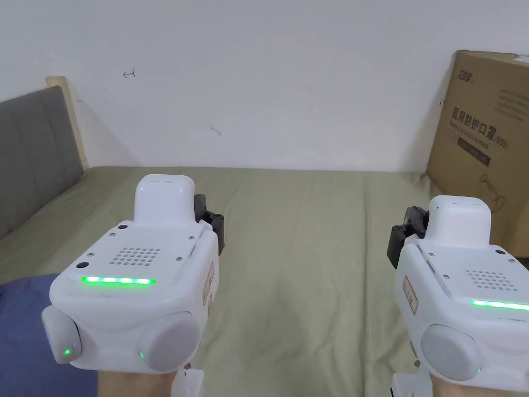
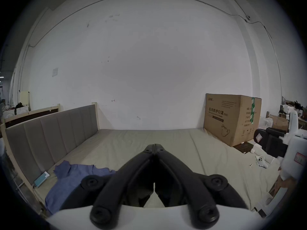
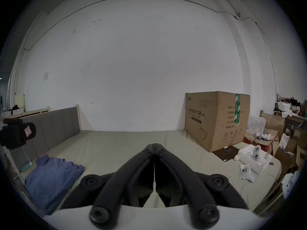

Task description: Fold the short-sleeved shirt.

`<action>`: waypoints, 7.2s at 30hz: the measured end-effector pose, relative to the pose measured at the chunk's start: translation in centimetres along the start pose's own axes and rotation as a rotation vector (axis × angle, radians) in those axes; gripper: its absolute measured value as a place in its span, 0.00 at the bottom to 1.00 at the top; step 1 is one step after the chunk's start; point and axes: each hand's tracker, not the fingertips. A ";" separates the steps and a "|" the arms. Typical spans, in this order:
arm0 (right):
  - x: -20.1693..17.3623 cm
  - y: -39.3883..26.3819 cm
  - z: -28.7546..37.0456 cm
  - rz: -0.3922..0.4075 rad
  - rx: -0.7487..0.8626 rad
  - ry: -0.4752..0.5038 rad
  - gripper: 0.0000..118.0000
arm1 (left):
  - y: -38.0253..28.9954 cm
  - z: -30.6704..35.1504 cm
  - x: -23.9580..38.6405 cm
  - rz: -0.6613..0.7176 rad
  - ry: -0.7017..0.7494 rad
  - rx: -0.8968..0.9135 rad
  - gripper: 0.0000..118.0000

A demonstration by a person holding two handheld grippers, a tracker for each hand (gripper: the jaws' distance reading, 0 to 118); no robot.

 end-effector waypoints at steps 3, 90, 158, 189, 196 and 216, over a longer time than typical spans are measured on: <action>0.5 -0.1 -0.6 -0.028 -0.029 -0.005 0.00 | 0.0 0.0 0.0 -0.001 0.002 -0.007 0.00; -14.6 -11.0 -10.7 -0.003 -0.511 0.365 0.00 | -16.1 -13.6 -26.2 0.485 0.217 -0.756 0.03; 1.7 -9.2 -3.4 -0.094 -0.512 0.077 0.00 | -21.1 -4.9 -4.8 0.227 -0.219 -0.937 0.69; -2.4 -15.2 -31.2 0.149 -0.905 0.303 0.76 | -20.1 -4.3 -1.7 0.186 -0.126 -0.997 0.03; -2.0 -21.0 -35.7 0.124 -1.039 0.213 0.59 | -20.4 -4.7 -1.8 0.162 -0.130 -1.024 0.03; 9.8 -1.3 -25.8 0.152 -0.756 0.082 0.03 | -10.1 -6.2 -6.3 0.166 -0.005 -0.763 0.03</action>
